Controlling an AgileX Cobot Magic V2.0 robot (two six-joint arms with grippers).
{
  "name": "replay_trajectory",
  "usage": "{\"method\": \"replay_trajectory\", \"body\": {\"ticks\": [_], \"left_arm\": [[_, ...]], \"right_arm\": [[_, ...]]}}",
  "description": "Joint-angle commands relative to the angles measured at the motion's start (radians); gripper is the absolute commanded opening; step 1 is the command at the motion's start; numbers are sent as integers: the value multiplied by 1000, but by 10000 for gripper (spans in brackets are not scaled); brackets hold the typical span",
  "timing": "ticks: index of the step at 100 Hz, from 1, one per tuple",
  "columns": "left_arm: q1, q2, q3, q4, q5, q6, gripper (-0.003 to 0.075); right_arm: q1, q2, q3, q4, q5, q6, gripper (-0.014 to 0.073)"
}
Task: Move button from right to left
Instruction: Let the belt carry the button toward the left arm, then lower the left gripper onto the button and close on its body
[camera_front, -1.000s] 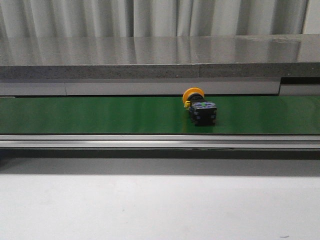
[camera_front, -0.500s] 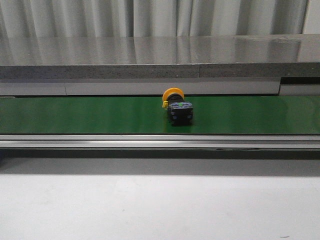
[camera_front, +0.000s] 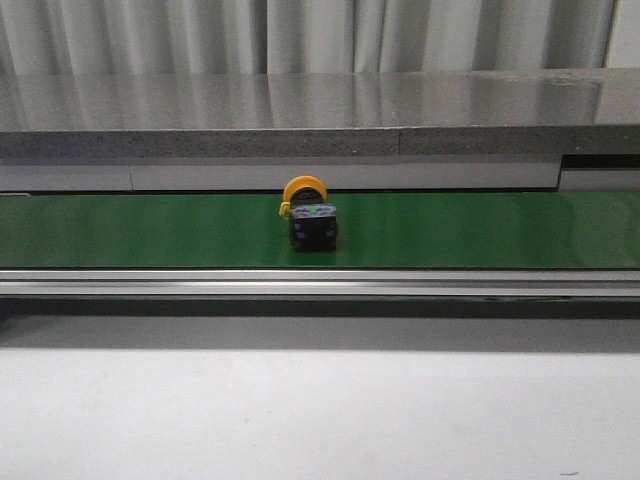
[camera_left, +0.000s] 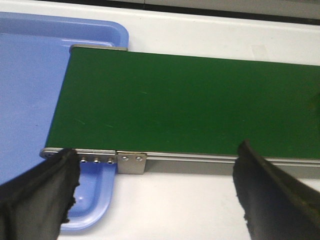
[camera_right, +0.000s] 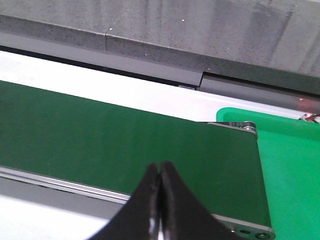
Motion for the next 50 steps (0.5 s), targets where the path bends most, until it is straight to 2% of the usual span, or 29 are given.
{"method": "replay_trajectory", "body": {"ticks": [1, 34, 50], "left_arm": [[-18, 22, -59, -55, -71, -9, 603], [-200, 261, -246, -63, -69, -9, 603], [-258, 417, -337, -72, -71, -12, 603]], "right_arm": [[1, 1, -27, 17, -66, -8, -64], [1, 1, -27, 17, -66, -8, -64], [1, 1, -27, 17, -66, -8, -64]]}}
